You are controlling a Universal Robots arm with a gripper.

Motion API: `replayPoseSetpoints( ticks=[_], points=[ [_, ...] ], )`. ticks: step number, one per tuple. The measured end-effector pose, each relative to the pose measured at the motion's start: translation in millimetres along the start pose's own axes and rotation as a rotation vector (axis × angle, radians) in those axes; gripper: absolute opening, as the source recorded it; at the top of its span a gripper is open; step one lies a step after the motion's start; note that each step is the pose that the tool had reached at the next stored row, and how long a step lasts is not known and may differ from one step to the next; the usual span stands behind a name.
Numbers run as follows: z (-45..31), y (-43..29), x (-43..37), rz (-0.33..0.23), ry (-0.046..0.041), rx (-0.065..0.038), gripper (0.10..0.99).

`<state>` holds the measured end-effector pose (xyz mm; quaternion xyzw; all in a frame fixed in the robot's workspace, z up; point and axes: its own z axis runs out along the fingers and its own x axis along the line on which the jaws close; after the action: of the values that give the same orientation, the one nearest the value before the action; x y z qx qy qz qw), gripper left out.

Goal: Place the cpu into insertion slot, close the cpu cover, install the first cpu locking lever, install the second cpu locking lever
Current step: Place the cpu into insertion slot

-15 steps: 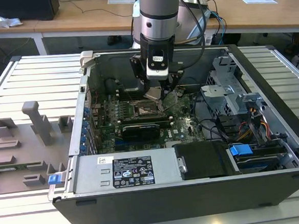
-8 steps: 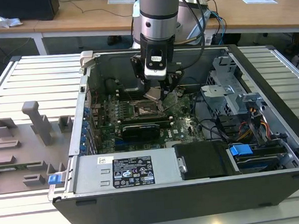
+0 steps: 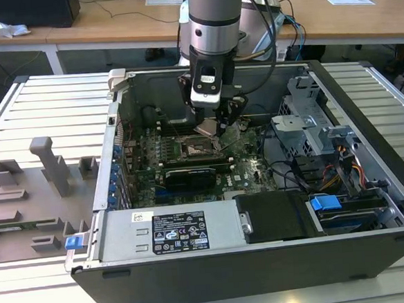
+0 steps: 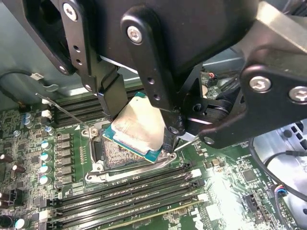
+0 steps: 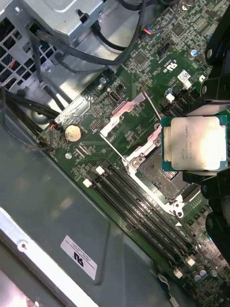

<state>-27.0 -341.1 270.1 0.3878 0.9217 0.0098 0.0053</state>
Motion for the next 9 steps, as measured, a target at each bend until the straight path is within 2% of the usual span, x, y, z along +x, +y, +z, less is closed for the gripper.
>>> replayPoseSetpoints(
  ticks=[9],
  points=[
    [0.3, 0.0, 0.0, 0.073, -0.0054, 0.004, 0.541]
  ],
)
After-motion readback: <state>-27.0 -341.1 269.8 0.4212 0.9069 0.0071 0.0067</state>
